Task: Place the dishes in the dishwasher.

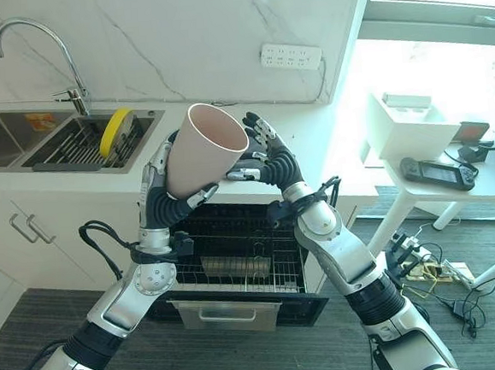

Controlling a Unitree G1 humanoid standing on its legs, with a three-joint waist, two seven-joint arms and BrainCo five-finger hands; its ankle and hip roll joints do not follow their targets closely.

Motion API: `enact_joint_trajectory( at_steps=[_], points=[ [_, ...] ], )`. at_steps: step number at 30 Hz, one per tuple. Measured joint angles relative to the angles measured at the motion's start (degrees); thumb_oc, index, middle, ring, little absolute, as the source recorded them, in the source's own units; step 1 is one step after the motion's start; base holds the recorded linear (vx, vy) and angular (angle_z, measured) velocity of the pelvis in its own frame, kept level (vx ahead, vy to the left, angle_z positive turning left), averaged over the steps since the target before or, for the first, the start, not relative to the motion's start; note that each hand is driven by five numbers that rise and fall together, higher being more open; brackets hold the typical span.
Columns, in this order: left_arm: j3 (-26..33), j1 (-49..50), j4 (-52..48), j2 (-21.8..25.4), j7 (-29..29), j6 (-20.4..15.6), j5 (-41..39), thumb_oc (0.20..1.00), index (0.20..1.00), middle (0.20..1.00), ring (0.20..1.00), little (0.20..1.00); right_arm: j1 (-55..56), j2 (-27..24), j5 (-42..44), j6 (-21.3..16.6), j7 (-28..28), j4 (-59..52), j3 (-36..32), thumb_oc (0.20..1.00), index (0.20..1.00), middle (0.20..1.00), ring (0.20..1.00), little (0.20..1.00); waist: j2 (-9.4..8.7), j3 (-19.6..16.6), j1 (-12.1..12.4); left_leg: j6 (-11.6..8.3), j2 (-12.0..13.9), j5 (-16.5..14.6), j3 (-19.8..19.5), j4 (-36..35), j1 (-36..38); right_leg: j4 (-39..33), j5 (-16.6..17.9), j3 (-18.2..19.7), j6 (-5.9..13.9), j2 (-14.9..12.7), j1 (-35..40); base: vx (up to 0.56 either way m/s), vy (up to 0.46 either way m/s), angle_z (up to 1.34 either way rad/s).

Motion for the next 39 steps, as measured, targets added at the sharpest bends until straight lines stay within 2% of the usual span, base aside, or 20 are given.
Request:
enact_joint_trajectory(
  at_steps=[9,13,21,30,34,35,36,39],
  points=[
    [-0.05,0.00,0.00,-0.09,-0.69,0.46,-0.40,0.200,0.200,0.200,0.200,0.200,-0.20,0.16,0.05,1.05,0.31,-0.02,2.10,1.000,1.000,1.000,1.000,1.000,0.18,-0.48,0.24,0.01,0.05,-0.01,0.00,-0.01,-0.05,0.00,-0.02,-0.01,-0.02,0.02,-0.03,0.00,0.000,0.00],
    [0.02,0.00,-0.17,-0.05,-1.18,1.80,-0.50,0.200,0.200,0.200,0.200,0.200,-0.20,0.01,0.09,1.62,0.49,-0.27,2.07,1.000,1.000,1.000,1.000,1.000,0.35,-0.59,0.32,0.01,0.06,-0.01,0.01,-0.01,-0.07,-0.01,-0.02,-0.01,-0.02,0.01,-0.05,0.00,0.000,0.00],
    [0.67,0.11,-3.94,0.62,-4.79,5.39,-2.91,0.200,0.200,0.200,0.200,0.200,-0.18,-1.25,1.81,2.11,4.84,-7.43,2.04,1.000,1.000,1.000,1.000,1.000,0.48,-0.66,0.54,-0.06,0.02,0.11,-0.06,-0.01,-0.81,-0.01,-0.04,-0.14,-0.02,0.00,-0.67,-0.01,-0.001,0.00],
    [3.01,0.20,-7.69,1.05,-7.62,7.85,-4.92,0.200,0.200,0.200,0.200,0.200,-0.12,-2.56,8.02,2.13,7.06,-9.22,1.45,1.000,1.000,1.000,1.000,1.000,0.72,-0.62,1.20,0.09,0.05,-0.02,-0.03,-0.02,-0.97,-0.30,-0.11,-0.15,0.00,0.01,-0.81,0.00,0.000,0.00],
    [4.42,0.13,-10.88,1.70,-10.77,10.54,-5.42,0.200,0.200,0.200,0.200,0.200,-0.13,-2.37,9.20,2.08,6.80,-9.67,1.35,1.000,1.000,1.000,1.000,1.000,1.20,-0.59,1.25,0.12,0.00,-0.04,-0.04,-0.02,-0.96,-0.30,-0.12,-0.18,0.00,-0.04,-0.78,-0.01,0.009,0.00],
    [4.70,-0.07,-12.30,1.78,-11.92,12.12,-5.49,0.200,0.200,0.200,0.200,0.200,-0.16,-2.19,10.09,2.16,6.73,-9.66,1.23,1.000,1.000,1.000,1.000,1.000,1.35,-0.60,1.27,0.12,0.00,-0.03,-0.05,-0.01,-0.98,-0.30,-0.12,-0.19,-0.01,-0.04,-0.78,-0.02,0.033,0.02],
    [5.13,-1.78,-14.33,1.99,-13.48,14.32,-6.99,0.200,0.200,0.200,0.200,0.200,-0.97,-1.91,10.88,2.17,6.73,-9.71,1.33,1.000,1.000,1.000,1.000,1.000,1.67,-0.60,1.34,0.12,-0.03,-0.03,-0.17,-0.02,-0.98,-0.31,-0.12,-0.26,-0.01,-0.06,-0.73,0.00,0.000,0.00],
    [6.81,-5.45,-15.36,2.17,-15.06,16.20,-7.89,0.200,0.200,0.200,0.200,0.200,-4.56,-1.79,12.56,2.19,5.40,-9.46,1.31,1.000,1.000,1.000,1.000,1.000,2.20,-0.65,1.36,0.11,-0.01,-0.02,-0.32,-0.02,-0.95,-0.30,-0.13,-0.38,0.00,0.00,-0.62,0.00,0.000,0.00]
  ],
)
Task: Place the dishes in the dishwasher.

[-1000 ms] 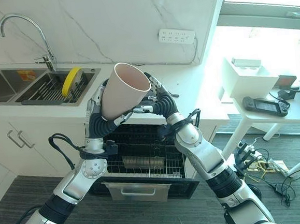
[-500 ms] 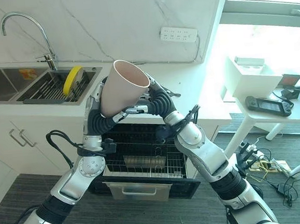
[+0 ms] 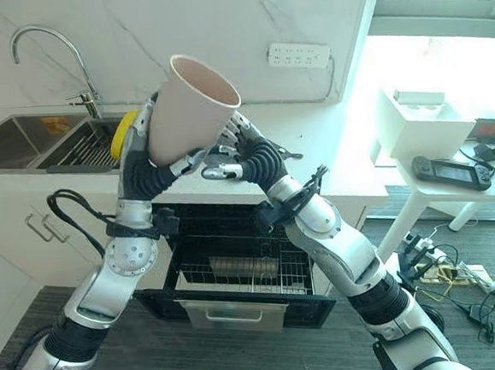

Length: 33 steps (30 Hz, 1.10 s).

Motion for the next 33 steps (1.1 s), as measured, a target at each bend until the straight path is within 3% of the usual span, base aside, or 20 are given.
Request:
enact_joint_trajectory(
  at_steps=[7,8,10,11,12,14,15,18,20,24,33],
  points=[
    [0.28,1.79,1.44,-0.57,-1.57,-1.45,-0.05,0.200,0.200,0.200,0.200,0.200,0.64,-0.57,0.01,1.64,-1.11,0.09,0.58,1.000,1.000,1.000,1.000,1.000,0.06,0.01,0.15,0.00,-0.03,0.00,-0.17,0.01,-0.06,0.29,-0.09,-0.10,-0.08,0.03,0.00,0.00,0.016,0.01],
    [1.03,1.24,1.49,0.61,-2.73,-1.79,-1.29,0.200,0.200,0.200,0.200,0.200,0.33,-0.36,0.04,1.65,-1.13,0.29,0.60,1.000,1.000,1.000,1.000,1.000,0.16,-0.02,0.23,0.01,-0.05,0.00,-0.18,0.00,0.03,0.25,-0.10,-0.11,-0.10,-0.11,0.11,0.03,0.067,-0.01],
    [3.57,-4.16,4.48,10.45,-6.13,-2.48,-7.35,0.200,0.200,0.200,0.200,0.200,-2.40,-0.34,0.75,1.74,-1.16,2.37,0.50,1.000,1.000,1.000,1.000,1.000,0.71,-0.10,-0.06,0.00,0.02,0.02,-0.11,0.00,0.04,0.24,-0.07,-0.05,-0.09,-0.03,0.10,-0.03,-0.015,0.00],
    [4.21,-5.39,5.76,11.14,-6.15,-2.91,-8.44,0.200,0.200,0.200,0.200,0.200,-2.56,-0.23,1.07,1.52,-1.09,2.36,0.56,1.000,1.000,1.000,1.000,1.000,0.94,-0.22,-0.22,0.00,-0.03,0.01,-0.07,0.00,0.02,0.14,-0.07,-0.03,-0.07,-0.07,0.00,-0.08,-0.082,0.02],
    [4.14,-5.86,9.39,9.80,-4.00,-4.84,-7.85,0.200,0.200,0.200,0.200,0.200,-2.00,0.44,0.86,0.39,-0.94,2.80,0.92,1.000,1.000,1.000,1.000,1.000,0.98,-0.43,0.13,-0.05,-0.07,0.02,-0.08,0.21,-0.13,0.22,-0.06,-0.07,-0.05,-0.07,-0.45,-0.06,-0.109,0.02],
    [-1.09,2.27,14.01,-3.80,4.94,-8.60,-3.46,0.200,0.200,0.200,0.200,0.200,3.87,4.43,-0.35,-1.49,-1.51,3.16,0.99,1.000,1.000,1.000,1.000,1.000,0.94,-1.89,0.94,-0.53,-0.02,0.33,-0.07,0.34,-0.98,0.30,-0.11,0.12,0.01,-0.02,-1.07,-0.01,-0.099,-0.02],
    [-5.99,7.66,17.76,-8.20,9.78,-10.12,-0.41,0.200,0.200,0.200,0.200,0.200,6.79,2.63,-0.64,-0.98,-1.96,3.37,1.20,1.000,1.000,1.000,1.000,1.000,-0.17,-1.31,0.94,-0.65,0.29,0.44,-0.10,0.35,-1.13,0.30,-0.14,0.11,-0.09,0.31,-1.22,-0.02,-0.078,-0.06],
    [-11.92,10.60,27.89,-5.54,14.12,-12.85,6.08,0.200,0.200,0.200,0.200,0.200,3.89,-4.95,-0.77,0.05,-3.04,4.07,0.59,1.000,1.000,1.000,1.000,1.000,-1.88,-0.82,0.06,-1.18,1.34,0.79,0.38,0.33,-1.43,0.30,-0.02,0.38,-0.81,1.23,-1.82,0.01,-0.036,-0.11],
    [-12.06,9.72,28.96,-2.72,13.88,-15.16,10.19,0.200,0.200,0.200,0.200,0.200,-4.04,-3.22,0.94,-0.80,-3.55,4.63,0.19,1.000,1.000,1.000,1.000,1.000,-1.56,-0.80,-0.48,-1.06,1.82,0.70,0.57,0.00,-0.59,0.08,-0.10,0.53,-0.94,1.66,-1.15,0.04,-0.017,-0.05],
    [-13.81,7.91,28.18,-2.92,13.91,-18.21,10.36,0.200,0.200,0.200,0.200,0.200,-8.10,2.47,2.17,-0.85,-3.67,6.25,0.53,1.000,1.000,1.000,1.000,1.000,-1.83,-0.84,0.50,-0.81,1.79,0.15,0.45,0.00,0.12,-0.03,-0.70,0.16,-0.82,1.45,-0.08,0.04,-0.002,0.08],
    [-13.73,7.91,25.93,-2.81,13.30,-18.65,10.32,0.200,0.200,0.200,0.200,0.200,-7.67,3.49,2.01,-0.62,-4.06,6.84,0.88,1.000,1.000,1.000,1.000,1.000,-1.96,-0.80,0.96,-0.69,1.43,0.08,0.35,0.01,0.09,-0.01,-0.73,0.09,-0.71,1.15,-0.07,0.00,0.000,0.00]
  ],
)
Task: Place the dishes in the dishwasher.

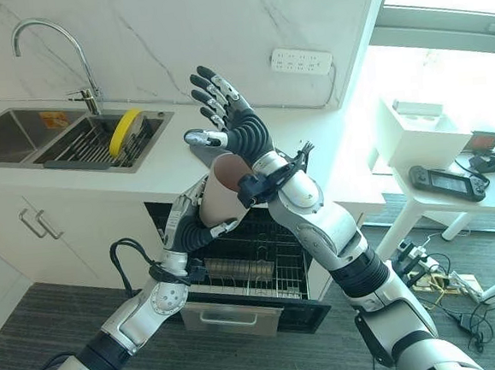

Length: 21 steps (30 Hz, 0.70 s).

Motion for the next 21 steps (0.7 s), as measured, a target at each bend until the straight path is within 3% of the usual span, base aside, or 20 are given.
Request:
enact_joint_trajectory(
  at_steps=[10,14,21],
  points=[
    [0.86,0.00,0.00,0.53,-0.03,0.08,-0.42,0.200,0.200,0.200,0.200,0.200,0.14,-1.58,-5.07,0.09,-0.01,2.62,-1.06,1.000,1.000,1.000,1.000,1.000,-0.96,0.43,-0.01,0.05,-0.12,-0.03,-0.04,0.00,0.02,0.00,-0.04,-0.06,0.05,-0.05,0.04,0.00,0.000,0.00],
    [3.68,0.25,0.01,1.41,0.01,0.66,-0.63,0.200,0.200,0.200,0.200,0.200,1.78,-2.66,-5.26,-0.61,-0.52,2.60,-5.21,1.000,1.000,1.000,1.000,1.000,-0.98,0.64,0.05,0.14,-0.09,-0.10,-0.05,-0.01,0.03,-0.01,-0.06,-0.06,0.07,-0.08,0.06,0.00,0.000,0.00],
    [9.66,0.79,0.24,2.08,2.79,1.44,-1.66,0.200,0.200,0.200,0.200,0.200,7.41,-4.20,-5.63,-1.76,-0.76,3.47,-6.40,1.000,1.000,1.000,1.000,1.000,-0.38,1.42,0.05,0.17,-0.14,-0.11,-0.04,0.00,0.10,0.00,-0.10,-0.09,0.11,-0.03,0.14,0.00,0.000,0.00]
  ],
)
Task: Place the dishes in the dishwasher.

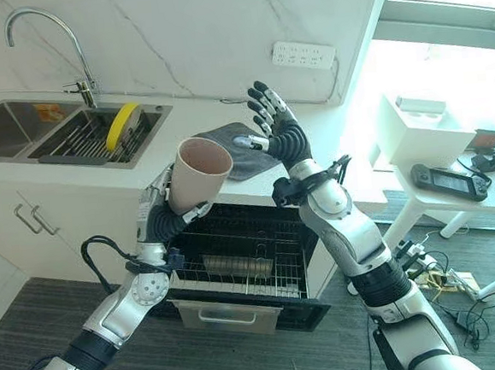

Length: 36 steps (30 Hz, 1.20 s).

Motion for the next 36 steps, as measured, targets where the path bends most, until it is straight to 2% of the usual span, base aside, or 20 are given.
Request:
enact_joint_trajectory(
  at_steps=[10,25,36],
  points=[
    [0.08,0.00,-0.16,-0.70,0.12,0.12,-1.21,0.200,0.200,0.200,0.200,0.200,0.00,0.21,-1.18,-0.38,1.01,0.52,-0.13,1.000,1.000,1.000,1.000,1.000,0.02,0.04,0.18,-0.01,-0.09,0.01,-0.05,0.00,-0.01,0.00,0.00,-0.08,0.01,-0.01,0.03,0.00,0.000,0.00],
    [-0.23,-0.26,-2.30,-1.38,-0.07,1.04,-1.38,0.200,0.200,0.200,0.200,0.200,0.00,0.88,-2.31,-0.10,1.45,1.03,3.59,1.000,1.000,1.000,1.000,1.000,-0.04,0.20,0.18,0.00,-0.14,0.00,-0.10,0.00,-0.03,-0.01,-0.01,-0.09,0.02,-0.04,0.01,0.00,0.000,0.00],
    [-0.61,-0.83,-3.66,-1.59,-0.94,1.83,-2.46,0.200,0.200,0.200,0.200,0.200,-0.11,2.66,-3.29,2.19,1.50,1.48,4.94,1.000,1.000,1.000,1.000,1.000,-0.06,0.22,0.23,-0.04,-0.16,0.03,-0.14,0.01,-0.06,0.00,-0.01,-0.10,0.02,-0.04,0.00,0.00,0.000,0.00]
  ],
)
